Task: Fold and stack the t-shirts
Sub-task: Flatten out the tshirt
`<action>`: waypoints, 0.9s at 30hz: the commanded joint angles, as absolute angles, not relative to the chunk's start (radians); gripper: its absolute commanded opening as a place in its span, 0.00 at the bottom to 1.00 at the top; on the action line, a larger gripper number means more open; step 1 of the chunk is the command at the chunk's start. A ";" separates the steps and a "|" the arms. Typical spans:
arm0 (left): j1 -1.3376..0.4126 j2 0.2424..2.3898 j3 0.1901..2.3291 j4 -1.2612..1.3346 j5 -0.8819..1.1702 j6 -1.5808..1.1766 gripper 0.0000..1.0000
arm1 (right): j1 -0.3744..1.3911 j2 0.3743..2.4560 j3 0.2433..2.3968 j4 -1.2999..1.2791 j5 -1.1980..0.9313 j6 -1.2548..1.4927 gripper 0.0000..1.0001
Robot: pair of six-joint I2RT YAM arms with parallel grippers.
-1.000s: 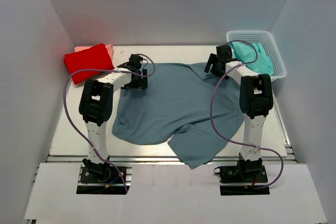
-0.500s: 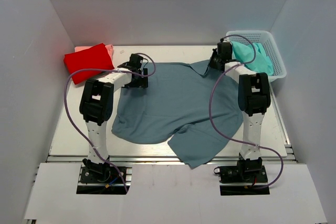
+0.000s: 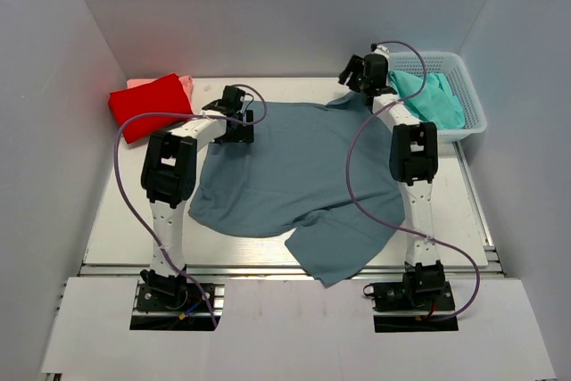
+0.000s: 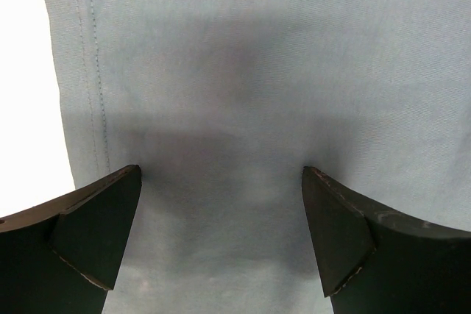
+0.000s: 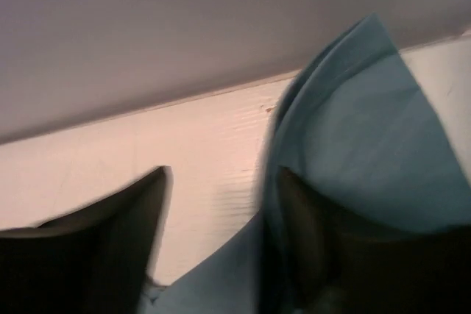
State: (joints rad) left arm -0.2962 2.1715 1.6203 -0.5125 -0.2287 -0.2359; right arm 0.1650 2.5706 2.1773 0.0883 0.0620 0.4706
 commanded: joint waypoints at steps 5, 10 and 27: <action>-0.287 2.117 1.637 -0.549 -0.253 -0.224 1.00 | 0.175 2.364 2.027 0.108 -0.115 0.302 0.90; -0.287 2.074 1.655 -0.549 -0.253 -0.233 1.00 | 0.184 2.189 1.810 0.060 -0.140 0.239 0.90; -0.287 2.002 1.534 -0.508 -0.224 -0.242 1.00 | 0.175 2.238 1.716 -0.143 -0.006 0.354 0.90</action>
